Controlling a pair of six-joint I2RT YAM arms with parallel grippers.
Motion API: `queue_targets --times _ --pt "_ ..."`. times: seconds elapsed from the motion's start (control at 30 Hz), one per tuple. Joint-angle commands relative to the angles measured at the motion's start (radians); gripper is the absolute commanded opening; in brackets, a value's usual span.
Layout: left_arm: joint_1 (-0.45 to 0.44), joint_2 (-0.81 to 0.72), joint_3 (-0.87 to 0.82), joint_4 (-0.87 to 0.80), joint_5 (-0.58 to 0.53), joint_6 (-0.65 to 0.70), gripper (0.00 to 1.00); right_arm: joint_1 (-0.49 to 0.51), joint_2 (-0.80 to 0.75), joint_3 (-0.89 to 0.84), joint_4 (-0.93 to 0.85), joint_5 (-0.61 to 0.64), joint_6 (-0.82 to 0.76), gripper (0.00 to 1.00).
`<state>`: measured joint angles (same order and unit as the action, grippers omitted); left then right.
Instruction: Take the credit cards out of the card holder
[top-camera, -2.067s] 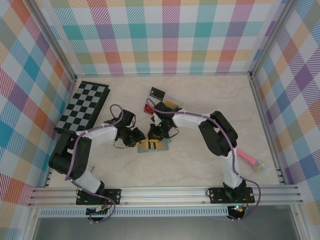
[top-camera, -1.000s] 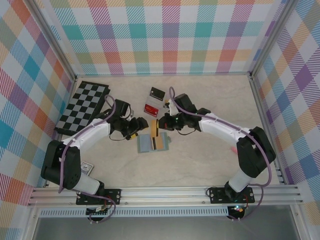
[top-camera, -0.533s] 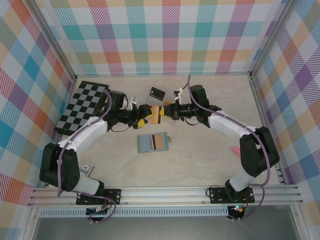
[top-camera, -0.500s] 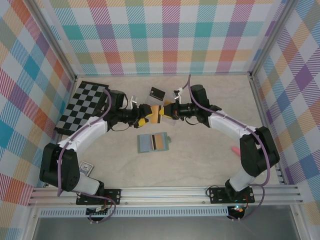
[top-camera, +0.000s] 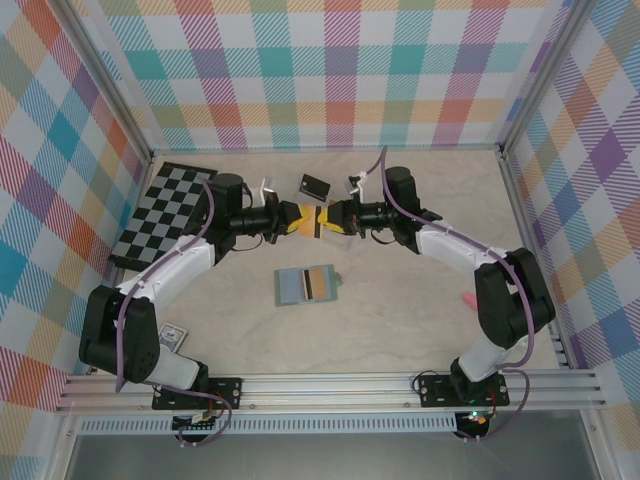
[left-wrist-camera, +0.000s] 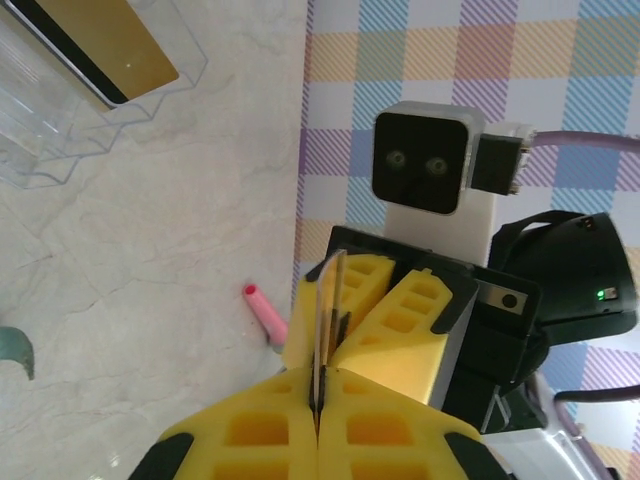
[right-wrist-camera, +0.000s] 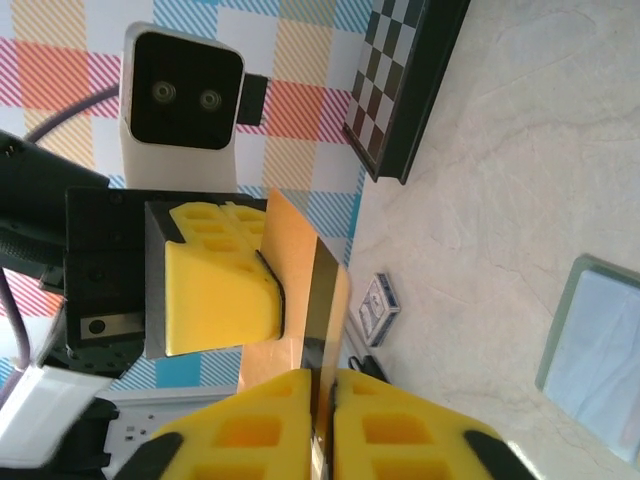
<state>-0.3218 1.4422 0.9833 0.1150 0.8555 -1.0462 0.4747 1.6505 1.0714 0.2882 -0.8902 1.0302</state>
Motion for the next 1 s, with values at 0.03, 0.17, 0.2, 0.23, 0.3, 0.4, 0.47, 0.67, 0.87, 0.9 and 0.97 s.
queue_targets --times 0.03,0.17,0.2,0.23,0.3,0.4,0.47,0.67,0.87,0.9,0.97 --pt "0.007 -0.044 -0.012 0.116 -0.03 -0.091 0.0 0.01 0.004 -0.044 0.173 0.004 0.135 0.25" --pt "0.007 -0.07 -0.011 0.113 -0.098 -0.12 0.0 0.027 -0.015 -0.07 0.233 0.038 0.203 0.28" --pt "0.006 -0.074 -0.011 0.111 -0.115 -0.123 0.0 0.033 -0.017 -0.076 0.252 0.045 0.222 0.28" --pt "0.004 -0.079 -0.011 0.111 -0.13 -0.126 0.0 0.041 -0.017 -0.085 0.28 0.053 0.249 0.28" --pt "0.001 -0.082 -0.013 0.112 -0.154 -0.132 0.0 0.057 -0.016 -0.096 0.331 0.065 0.291 0.27" --pt "0.0 -0.08 -0.019 0.147 -0.185 -0.161 0.0 0.08 -0.016 -0.1 0.373 0.089 0.313 0.21" --pt "-0.001 -0.081 -0.023 0.173 -0.207 -0.181 0.0 0.088 -0.018 -0.105 0.393 0.104 0.325 0.19" --pt "-0.003 -0.078 -0.02 0.179 -0.236 -0.193 0.0 0.089 -0.032 -0.12 0.448 0.13 0.364 0.16" --pt "-0.003 -0.084 -0.026 0.11 -0.252 -0.164 0.12 0.085 -0.069 -0.109 0.308 0.168 0.256 0.01" --pt "-0.003 -0.087 -0.019 0.063 -0.261 -0.142 0.2 0.085 -0.081 -0.1 0.235 0.186 0.203 0.0" --pt "-0.003 -0.09 0.007 -0.072 -0.295 -0.068 0.42 0.085 -0.115 -0.056 0.04 0.23 0.034 0.0"
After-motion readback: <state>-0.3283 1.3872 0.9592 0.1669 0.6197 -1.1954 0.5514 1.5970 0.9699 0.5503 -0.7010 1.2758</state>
